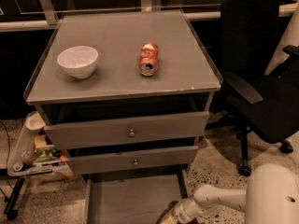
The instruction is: Open bottom drawer
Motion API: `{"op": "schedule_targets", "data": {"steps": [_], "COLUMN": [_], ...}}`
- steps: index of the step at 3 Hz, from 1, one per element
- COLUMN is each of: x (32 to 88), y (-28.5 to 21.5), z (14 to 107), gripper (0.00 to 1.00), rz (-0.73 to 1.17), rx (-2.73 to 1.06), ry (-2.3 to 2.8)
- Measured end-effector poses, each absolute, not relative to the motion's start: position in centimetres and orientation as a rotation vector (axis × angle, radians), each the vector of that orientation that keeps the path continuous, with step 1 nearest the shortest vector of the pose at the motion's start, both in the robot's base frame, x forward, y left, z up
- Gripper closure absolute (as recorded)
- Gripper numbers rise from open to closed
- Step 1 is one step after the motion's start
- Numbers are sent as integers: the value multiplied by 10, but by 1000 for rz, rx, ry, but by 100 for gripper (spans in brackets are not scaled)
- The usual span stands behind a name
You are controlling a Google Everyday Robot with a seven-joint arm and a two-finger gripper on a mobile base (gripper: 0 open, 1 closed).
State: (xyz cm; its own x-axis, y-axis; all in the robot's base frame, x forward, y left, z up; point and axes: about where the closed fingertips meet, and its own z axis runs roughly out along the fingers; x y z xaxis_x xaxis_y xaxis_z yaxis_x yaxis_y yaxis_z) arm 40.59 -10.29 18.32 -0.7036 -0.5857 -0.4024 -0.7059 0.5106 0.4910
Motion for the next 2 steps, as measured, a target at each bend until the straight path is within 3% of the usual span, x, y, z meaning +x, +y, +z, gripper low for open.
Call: {"op": "schedule_targets", "data": {"steps": [2], "x": [379], "y": [-109], "z": [186], "gripper": [100], "rz": [981], "rx": [-1074], "ry": [2597]}}
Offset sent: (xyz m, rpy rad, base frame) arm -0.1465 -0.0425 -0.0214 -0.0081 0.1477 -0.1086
